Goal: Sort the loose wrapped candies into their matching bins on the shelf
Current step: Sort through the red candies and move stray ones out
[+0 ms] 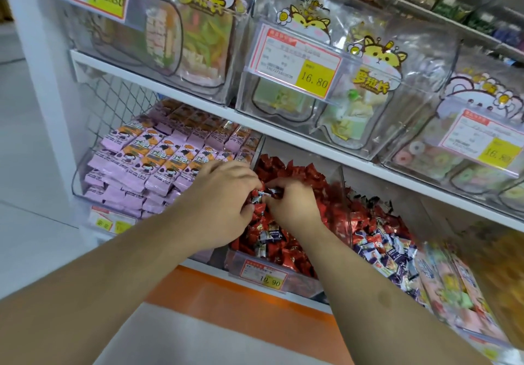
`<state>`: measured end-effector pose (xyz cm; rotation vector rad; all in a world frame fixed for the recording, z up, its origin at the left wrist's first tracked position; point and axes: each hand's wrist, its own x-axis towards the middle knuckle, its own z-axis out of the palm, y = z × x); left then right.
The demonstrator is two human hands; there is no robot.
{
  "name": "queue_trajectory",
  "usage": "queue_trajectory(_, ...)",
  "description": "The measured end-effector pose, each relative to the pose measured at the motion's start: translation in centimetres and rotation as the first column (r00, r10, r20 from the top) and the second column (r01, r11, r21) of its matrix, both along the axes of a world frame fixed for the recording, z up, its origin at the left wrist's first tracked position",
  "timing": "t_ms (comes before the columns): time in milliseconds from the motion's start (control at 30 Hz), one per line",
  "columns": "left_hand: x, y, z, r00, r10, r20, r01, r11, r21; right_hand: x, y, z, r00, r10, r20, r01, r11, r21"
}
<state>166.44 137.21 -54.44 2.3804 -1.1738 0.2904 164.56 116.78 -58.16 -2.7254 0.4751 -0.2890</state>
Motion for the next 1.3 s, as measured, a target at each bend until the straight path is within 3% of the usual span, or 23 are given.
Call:
queue_trajectory(267, -0.1, 0.0, 0.1, 1.000, 0.001, -0.018, -0.001, 1.000, 0.002, -0.8, 0.3, -0.1, 1.000, -0.009, 0.021, 0.009, 1.000, 0.012)
queue_trajectory(433, -0.1, 0.0, 0.0, 1.000, 0.003, -0.022, -0.004, 1.000, -0.016, -1.6, 0.2, 0.3, 0.997, -0.047, 0.069, 0.040, 0.994, 0.099)
queue_trajectory(633, 0.0, 0.0, 0.0, 1.000, 0.003, -0.021, -0.003, 1.000, -0.023, -3.1, -0.6, 1.5, 0.976, -0.159, 0.151, 0.083, 0.907, 0.413)
queue_trajectory(767, 0.0, 0.0, 0.0, 1.000, 0.007, -0.027, -0.008, 1.000, -0.015, -4.3, -1.3, 1.7, 0.959, -0.164, 0.231, 0.001, 0.818, 0.575)
queue_trajectory(967, -0.5, -0.3, 0.1, 0.999, 0.024, -0.021, -0.024, 1.000, 0.003, -6.5, -1.1, 2.3, 0.992, -0.068, 0.111, 0.020, 0.922, 0.386)
queue_trajectory(1133, -0.6, -0.4, 0.2, 0.999, 0.034, -0.039, -0.033, 0.999, 0.017, -6.9, 0.7, 2.4, 0.997, 0.077, -0.010, -0.074, 0.979, 0.192)
queue_trajectory(1300, -0.4, -0.5, 0.1, 0.999, 0.034, -0.027, -0.033, 0.999, 0.033, -7.1, 1.3, 2.0, 0.996, -0.011, 0.087, -0.005, 0.983, 0.183)
